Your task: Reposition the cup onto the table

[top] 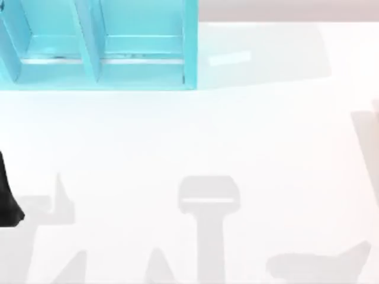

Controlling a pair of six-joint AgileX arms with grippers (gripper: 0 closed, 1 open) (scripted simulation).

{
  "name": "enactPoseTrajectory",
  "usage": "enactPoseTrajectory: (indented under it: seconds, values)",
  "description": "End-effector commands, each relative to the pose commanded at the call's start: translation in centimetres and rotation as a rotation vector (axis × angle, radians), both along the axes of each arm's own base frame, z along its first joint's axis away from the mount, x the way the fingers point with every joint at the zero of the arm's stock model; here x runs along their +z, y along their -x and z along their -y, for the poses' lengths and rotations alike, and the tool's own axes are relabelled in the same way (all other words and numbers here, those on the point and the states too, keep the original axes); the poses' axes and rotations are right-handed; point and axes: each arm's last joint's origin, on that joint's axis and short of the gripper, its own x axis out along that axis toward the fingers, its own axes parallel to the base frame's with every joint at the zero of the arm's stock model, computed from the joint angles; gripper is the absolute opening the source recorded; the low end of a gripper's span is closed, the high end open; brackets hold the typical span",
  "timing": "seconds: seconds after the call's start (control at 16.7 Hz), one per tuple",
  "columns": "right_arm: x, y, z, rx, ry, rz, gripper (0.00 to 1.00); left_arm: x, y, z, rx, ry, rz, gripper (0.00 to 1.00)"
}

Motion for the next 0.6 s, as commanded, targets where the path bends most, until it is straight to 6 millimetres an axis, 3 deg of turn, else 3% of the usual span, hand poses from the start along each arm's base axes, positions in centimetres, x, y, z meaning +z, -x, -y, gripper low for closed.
enactPoseTrajectory:
  seconds: [0.3, 0.6]
  values:
    - [0.8, -4.1, 5.6, -0.018, -0.111, -0.415, 1.0, 0.0, 0.0, 0.0, 0.0, 0.0, 0.0, 1.0]
    - [0.5, -6.4, 10.4, -0.007, -0.225, -0.622, 1.0, 0.0, 0.0, 0.0, 0.0, 0.0, 0.0, 1.0]
